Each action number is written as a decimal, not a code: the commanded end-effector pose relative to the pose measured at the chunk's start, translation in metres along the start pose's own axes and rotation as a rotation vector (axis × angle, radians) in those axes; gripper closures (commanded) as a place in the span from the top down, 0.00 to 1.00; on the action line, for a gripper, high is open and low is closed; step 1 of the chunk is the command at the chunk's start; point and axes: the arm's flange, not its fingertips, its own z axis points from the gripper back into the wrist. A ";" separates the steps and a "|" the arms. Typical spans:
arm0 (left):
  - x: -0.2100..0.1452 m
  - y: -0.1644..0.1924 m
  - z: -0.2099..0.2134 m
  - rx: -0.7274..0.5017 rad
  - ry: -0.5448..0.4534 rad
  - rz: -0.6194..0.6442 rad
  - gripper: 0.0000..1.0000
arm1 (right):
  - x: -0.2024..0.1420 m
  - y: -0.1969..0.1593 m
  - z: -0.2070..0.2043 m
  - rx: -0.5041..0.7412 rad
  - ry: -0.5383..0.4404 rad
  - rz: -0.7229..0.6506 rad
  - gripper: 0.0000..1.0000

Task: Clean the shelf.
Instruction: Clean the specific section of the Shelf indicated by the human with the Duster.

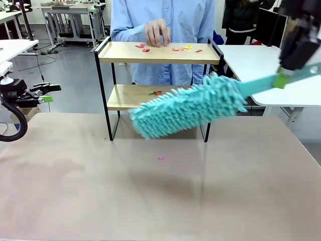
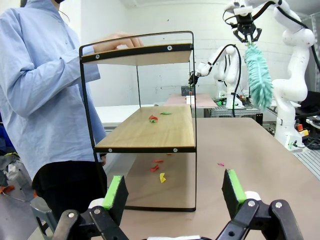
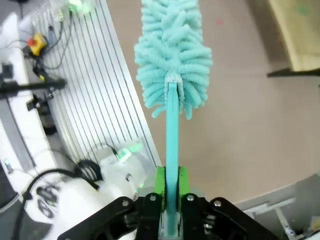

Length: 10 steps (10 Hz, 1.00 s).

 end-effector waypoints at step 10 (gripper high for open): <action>0.003 -0.002 0.000 -0.002 0.000 -0.002 1.00 | 0.065 0.058 0.035 0.090 -0.325 -0.313 0.13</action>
